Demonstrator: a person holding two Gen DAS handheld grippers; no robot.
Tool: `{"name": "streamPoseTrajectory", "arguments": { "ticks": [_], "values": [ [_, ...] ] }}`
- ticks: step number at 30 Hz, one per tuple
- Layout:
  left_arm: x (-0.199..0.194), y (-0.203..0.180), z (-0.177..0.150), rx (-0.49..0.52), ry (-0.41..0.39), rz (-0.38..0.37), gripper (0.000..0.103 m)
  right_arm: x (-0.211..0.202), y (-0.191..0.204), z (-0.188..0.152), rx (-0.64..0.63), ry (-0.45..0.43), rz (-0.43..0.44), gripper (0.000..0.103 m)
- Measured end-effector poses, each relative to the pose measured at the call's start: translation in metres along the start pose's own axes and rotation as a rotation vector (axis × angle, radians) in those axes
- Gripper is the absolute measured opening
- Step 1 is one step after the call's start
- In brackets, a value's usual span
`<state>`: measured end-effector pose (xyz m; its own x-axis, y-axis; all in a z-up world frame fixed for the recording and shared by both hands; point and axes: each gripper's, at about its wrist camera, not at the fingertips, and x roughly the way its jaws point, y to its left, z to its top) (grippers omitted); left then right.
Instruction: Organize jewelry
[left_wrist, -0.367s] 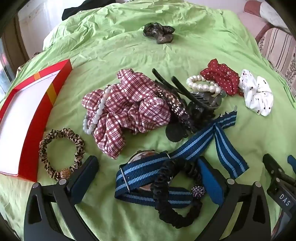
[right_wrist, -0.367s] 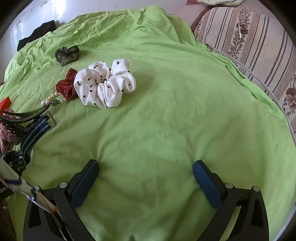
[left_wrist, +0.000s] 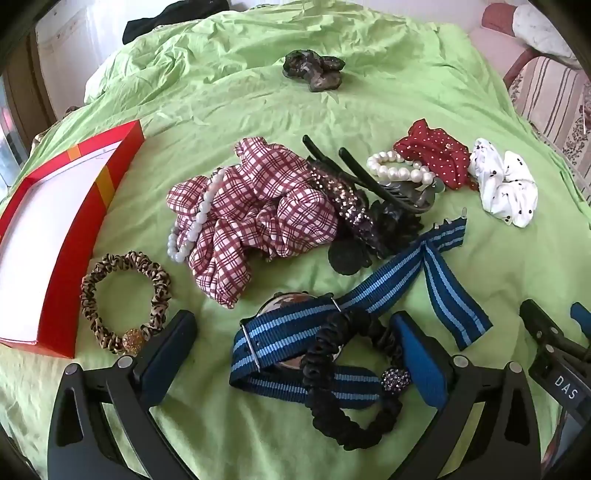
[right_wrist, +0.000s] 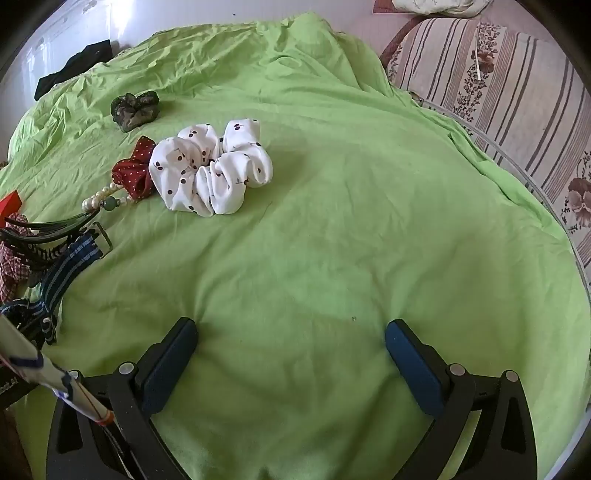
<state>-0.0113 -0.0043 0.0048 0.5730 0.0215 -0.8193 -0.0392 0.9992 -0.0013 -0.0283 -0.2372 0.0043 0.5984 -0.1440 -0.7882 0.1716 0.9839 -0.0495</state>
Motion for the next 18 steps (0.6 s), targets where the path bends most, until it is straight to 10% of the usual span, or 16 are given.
{"name": "streamPoseTrajectory", "arguments": {
  "ticks": [18],
  "values": [
    [-0.012, -0.003, -0.012, 0.04, -0.021, 0.009, 0.103, -0.003, 0.0, 0.001, 0.002, -0.007, 0.017, 0.103]
  ]
}}
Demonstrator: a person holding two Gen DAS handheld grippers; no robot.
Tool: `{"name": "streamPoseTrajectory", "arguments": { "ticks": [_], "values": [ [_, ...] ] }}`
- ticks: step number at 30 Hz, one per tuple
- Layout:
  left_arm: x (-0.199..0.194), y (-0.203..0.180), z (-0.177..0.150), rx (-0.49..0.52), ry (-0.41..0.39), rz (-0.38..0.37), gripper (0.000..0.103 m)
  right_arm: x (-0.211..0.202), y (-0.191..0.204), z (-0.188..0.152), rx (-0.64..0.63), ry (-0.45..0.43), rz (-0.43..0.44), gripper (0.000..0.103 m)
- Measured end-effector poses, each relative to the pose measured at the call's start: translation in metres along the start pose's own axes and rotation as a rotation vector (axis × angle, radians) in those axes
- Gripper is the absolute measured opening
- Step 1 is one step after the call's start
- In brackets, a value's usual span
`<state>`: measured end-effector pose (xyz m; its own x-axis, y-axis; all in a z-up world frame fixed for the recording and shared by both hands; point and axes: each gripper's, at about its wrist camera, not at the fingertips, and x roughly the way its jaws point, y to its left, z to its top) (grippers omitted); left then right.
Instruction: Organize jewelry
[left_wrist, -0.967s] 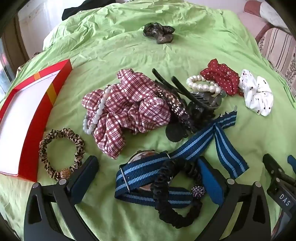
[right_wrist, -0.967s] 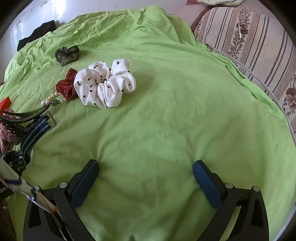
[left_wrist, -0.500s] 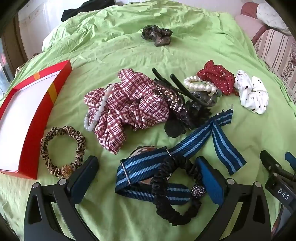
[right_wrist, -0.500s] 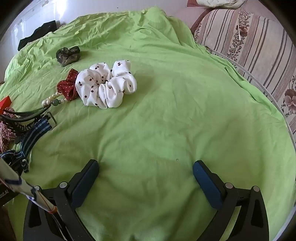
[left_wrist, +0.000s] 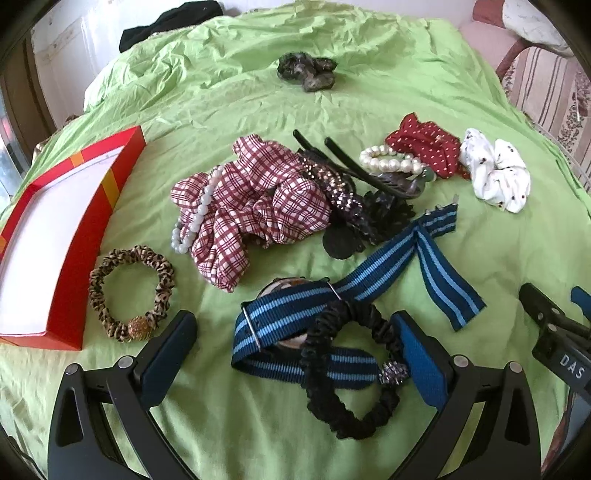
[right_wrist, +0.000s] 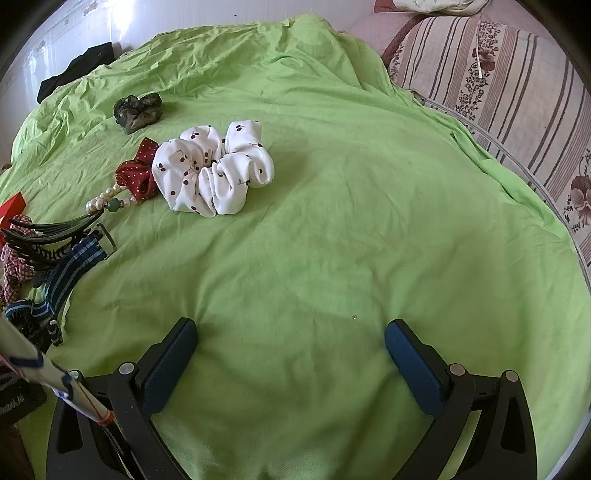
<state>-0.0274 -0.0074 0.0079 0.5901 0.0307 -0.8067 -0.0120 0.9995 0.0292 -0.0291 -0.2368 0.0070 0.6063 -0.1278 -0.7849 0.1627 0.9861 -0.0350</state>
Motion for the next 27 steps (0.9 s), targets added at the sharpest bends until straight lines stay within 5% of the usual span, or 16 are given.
{"name": "streamPoseTrajectory", "arguments": {
  "ticks": [6, 11, 18, 27],
  "values": [
    [-0.026, 0.005, -0.009, -0.006, -0.043, -0.043, 0.103, -0.006, 0.0, -0.004, 0.011, -0.023, 0.008, 0.103],
    [-0.07, 0.004, -0.028, 0.034, -0.138, -0.036, 0.103, -0.041, -0.007, -0.013, 0.058, -0.184, -0.035, 0.103],
    [-0.124, 0.021, -0.042, -0.004, -0.245, -0.032, 0.103, -0.093, -0.013, -0.032, 0.125, -0.25, -0.048, 0.103],
    [-0.157, 0.037, -0.057, -0.052, -0.267, -0.048, 0.103, -0.155, -0.007, -0.063, 0.123, -0.331, -0.048, 0.103]
  ]
}}
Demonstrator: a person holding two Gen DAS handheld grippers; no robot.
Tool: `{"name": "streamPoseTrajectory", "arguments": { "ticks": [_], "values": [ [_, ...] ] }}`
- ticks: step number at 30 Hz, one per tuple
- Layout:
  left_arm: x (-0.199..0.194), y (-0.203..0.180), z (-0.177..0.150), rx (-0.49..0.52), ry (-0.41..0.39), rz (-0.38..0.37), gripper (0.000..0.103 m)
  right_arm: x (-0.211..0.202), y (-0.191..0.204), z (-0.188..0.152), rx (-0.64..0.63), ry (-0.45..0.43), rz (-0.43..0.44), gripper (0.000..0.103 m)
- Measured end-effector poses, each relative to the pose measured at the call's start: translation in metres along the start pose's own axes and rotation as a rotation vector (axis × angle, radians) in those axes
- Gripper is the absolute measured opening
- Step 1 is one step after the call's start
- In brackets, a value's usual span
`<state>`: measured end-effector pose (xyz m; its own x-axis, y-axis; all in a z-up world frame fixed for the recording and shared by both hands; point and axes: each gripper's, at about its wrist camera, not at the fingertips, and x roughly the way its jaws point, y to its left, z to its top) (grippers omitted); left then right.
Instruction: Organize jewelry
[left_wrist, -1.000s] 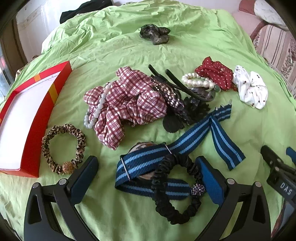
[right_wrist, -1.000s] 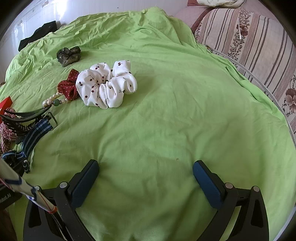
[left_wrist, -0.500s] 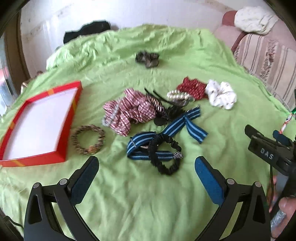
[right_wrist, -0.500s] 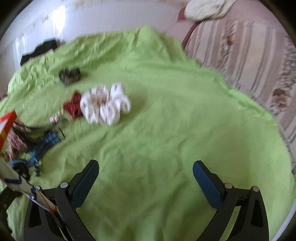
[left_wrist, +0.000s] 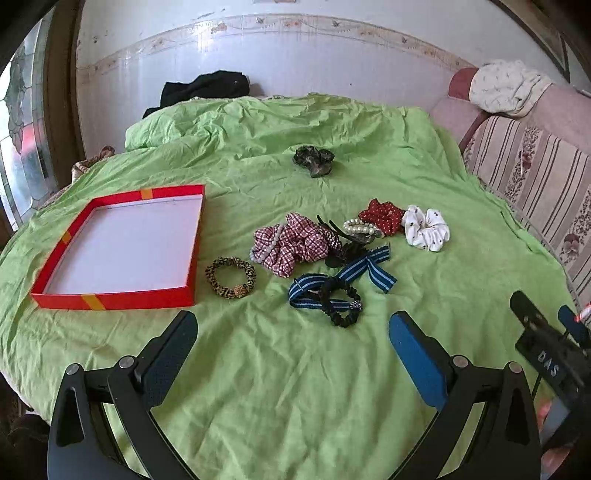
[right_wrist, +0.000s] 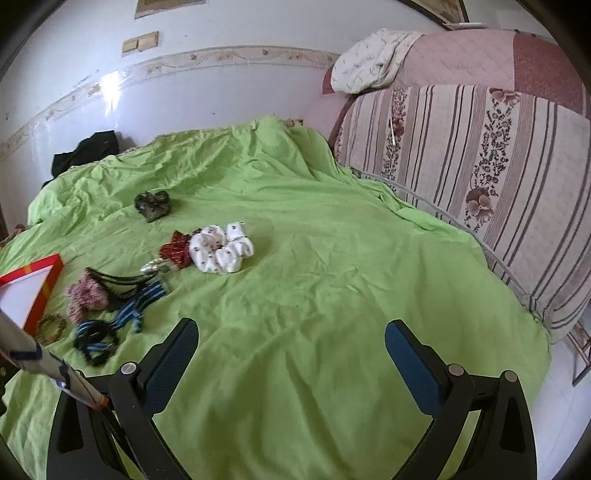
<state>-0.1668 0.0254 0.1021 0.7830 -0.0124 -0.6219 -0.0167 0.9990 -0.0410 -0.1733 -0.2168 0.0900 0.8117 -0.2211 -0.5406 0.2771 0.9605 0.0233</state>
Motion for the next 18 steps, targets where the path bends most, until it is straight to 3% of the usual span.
{"name": "streamPoseTrajectory", "arguments": {
  "ticks": [5, 10, 18],
  "values": [
    [-0.023, 0.001, -0.004, 0.01, -0.027, -0.012, 0.103, -0.023, 0.015, -0.008, -0.072, -0.042, -0.023, 0.103],
    [-0.04, 0.004, -0.007, 0.021, -0.053, -0.006, 0.103, -0.051, 0.02, -0.013, -0.097, -0.166, -0.073, 0.103],
    [-0.061, 0.008, -0.01, 0.013, -0.084, -0.009, 0.103, -0.062, 0.013, -0.011, 0.016, -0.073, 0.098, 0.1]
  ]
}}
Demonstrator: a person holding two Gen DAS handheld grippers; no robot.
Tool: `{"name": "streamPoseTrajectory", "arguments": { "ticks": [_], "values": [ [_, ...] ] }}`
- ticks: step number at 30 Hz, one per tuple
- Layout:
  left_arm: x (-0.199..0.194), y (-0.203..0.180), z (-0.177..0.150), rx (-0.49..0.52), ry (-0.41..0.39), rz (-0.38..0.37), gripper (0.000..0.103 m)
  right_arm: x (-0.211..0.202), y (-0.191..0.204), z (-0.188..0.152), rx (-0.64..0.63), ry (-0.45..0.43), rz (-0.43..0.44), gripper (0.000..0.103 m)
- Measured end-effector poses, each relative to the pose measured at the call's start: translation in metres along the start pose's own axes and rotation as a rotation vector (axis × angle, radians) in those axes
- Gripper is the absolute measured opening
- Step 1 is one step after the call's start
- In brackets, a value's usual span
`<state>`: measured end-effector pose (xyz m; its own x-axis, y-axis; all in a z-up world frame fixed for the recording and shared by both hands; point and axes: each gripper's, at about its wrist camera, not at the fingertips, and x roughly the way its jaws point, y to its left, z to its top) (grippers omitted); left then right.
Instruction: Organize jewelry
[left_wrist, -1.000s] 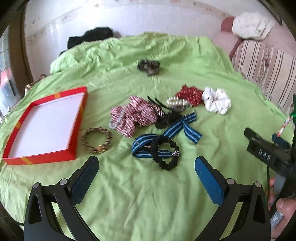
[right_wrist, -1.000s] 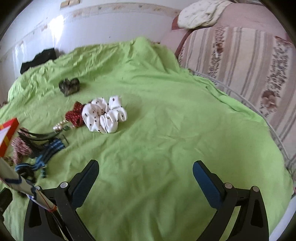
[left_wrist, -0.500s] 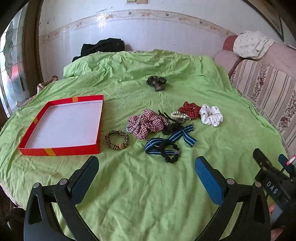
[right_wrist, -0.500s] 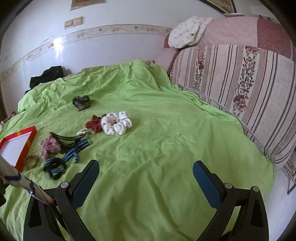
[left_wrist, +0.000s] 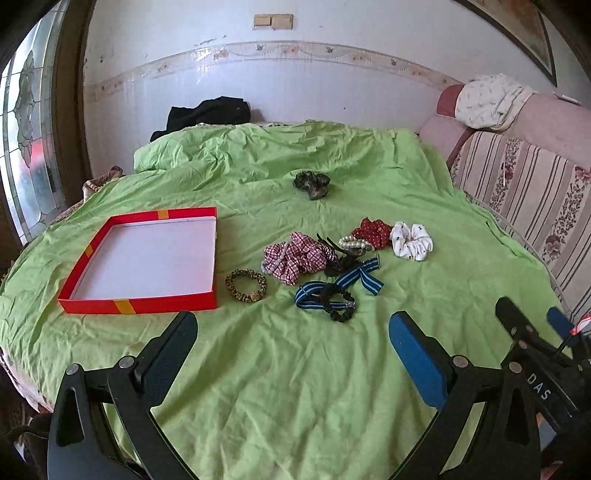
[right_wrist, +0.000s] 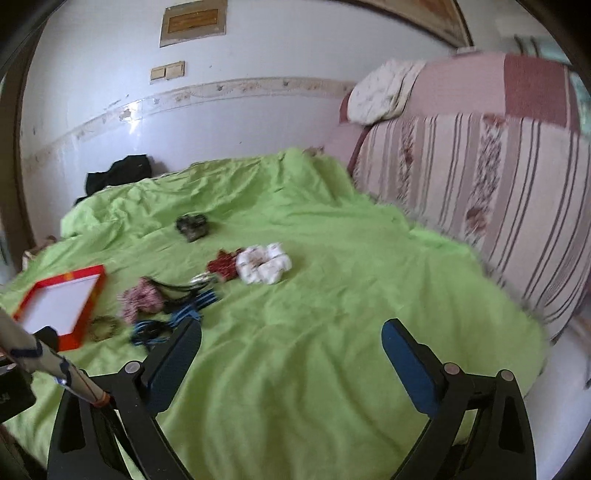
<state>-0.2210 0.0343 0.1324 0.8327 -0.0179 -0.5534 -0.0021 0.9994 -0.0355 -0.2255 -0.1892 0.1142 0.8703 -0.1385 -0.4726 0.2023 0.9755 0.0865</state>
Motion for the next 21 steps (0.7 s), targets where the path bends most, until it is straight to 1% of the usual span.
{"name": "streamPoseTrajectory", "arguments": {
  "ticks": [4, 9, 10, 13, 14, 16, 17, 19, 21],
  "values": [
    [-0.014, 0.004, 0.001, -0.013, -0.015, -0.01, 0.103, -0.015, 0.004, -0.001, -0.003, -0.012, 0.011, 0.1],
    [-0.032, 0.009, 0.003, -0.02, -0.035, -0.015, 0.103, -0.04, 0.011, 0.001, -0.03, -0.056, -0.007, 0.1],
    [-0.037, 0.009, 0.003, -0.017, -0.043, -0.013, 0.103, -0.044, 0.013, 0.001, -0.04, -0.068, -0.028, 0.1],
    [-0.047, 0.01, 0.004, -0.01, -0.054, -0.015, 0.103, -0.056, 0.015, 0.001, -0.086, -0.151, -0.132, 0.1],
    [-0.049, 0.01, 0.005, -0.009, -0.058, -0.015, 0.103, -0.058, 0.015, 0.001, -0.094, -0.164, -0.152, 0.1],
    [-0.051, 0.01, 0.006, -0.007, -0.062, -0.012, 0.103, -0.06, 0.013, 0.003, -0.094, -0.161, -0.163, 0.1],
    [-0.051, 0.009, 0.006, -0.006, -0.061, -0.011, 0.103, -0.059, 0.011, 0.004, -0.081, -0.149, -0.15, 0.1],
    [-0.05, 0.009, 0.006, -0.009, -0.056, -0.012, 0.103, -0.054, 0.005, 0.007, -0.045, -0.106, -0.099, 0.1],
    [-0.048, 0.008, 0.007, -0.012, -0.049, -0.006, 0.103, -0.049, 0.001, 0.008, -0.029, -0.074, -0.076, 0.1]
  ]
}}
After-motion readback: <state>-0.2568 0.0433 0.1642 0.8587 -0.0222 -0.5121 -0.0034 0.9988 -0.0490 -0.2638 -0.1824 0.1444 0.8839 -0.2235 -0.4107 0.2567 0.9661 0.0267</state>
